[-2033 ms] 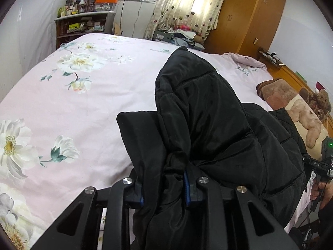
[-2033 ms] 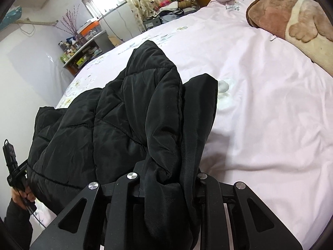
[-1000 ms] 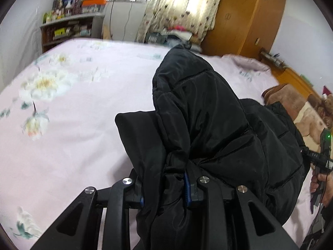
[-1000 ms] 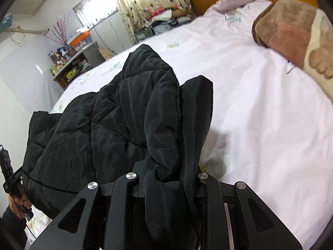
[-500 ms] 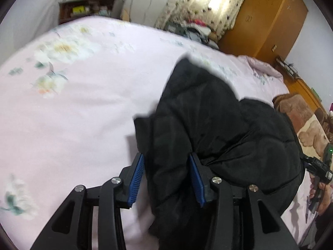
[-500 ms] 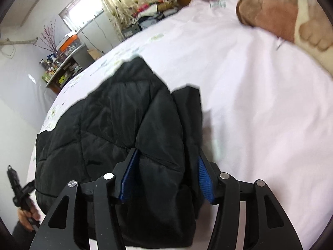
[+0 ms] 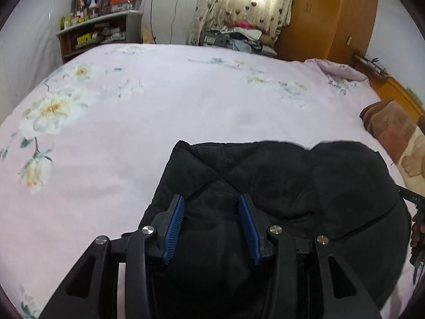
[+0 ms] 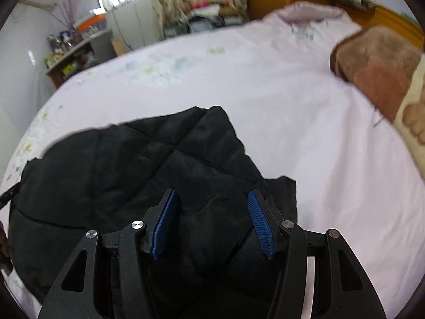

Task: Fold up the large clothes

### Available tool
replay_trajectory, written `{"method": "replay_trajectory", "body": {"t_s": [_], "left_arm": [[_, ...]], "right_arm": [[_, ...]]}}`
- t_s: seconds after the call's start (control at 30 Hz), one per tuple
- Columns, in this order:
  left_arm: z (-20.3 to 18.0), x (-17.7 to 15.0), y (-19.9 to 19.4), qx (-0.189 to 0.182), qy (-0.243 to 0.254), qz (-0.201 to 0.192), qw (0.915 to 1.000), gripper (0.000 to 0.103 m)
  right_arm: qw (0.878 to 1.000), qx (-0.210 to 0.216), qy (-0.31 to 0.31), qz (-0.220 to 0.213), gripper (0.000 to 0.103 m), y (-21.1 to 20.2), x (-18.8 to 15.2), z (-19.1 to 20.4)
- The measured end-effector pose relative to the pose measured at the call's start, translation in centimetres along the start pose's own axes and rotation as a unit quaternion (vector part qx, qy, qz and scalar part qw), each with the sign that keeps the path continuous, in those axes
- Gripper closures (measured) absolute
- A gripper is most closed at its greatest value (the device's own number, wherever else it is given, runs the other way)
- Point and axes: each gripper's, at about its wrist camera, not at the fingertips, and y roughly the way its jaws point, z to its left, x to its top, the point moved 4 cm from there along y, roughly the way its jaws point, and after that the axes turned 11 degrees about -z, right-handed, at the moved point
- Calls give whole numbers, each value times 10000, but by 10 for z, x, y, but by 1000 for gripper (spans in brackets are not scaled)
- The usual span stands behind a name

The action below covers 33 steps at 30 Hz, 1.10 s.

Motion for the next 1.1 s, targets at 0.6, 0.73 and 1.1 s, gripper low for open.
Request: {"method": "replay_trajectory", "body": {"t_s": [0.6,0.73,1.1], "left_arm": [[-21,-14,-149,-143,90,-423,9990,57],[-34,-38,-197,-201,121,-417,9989,56],[-71,-100,-316,-348,247,-527,9977,42]], "right_arm": [[9969,167,95,-763,47,-148,-17,23],[9962,344,100,-794,47,-196,-40,43],[9938,509,-82,-987,47,-309,-112,93]]}}
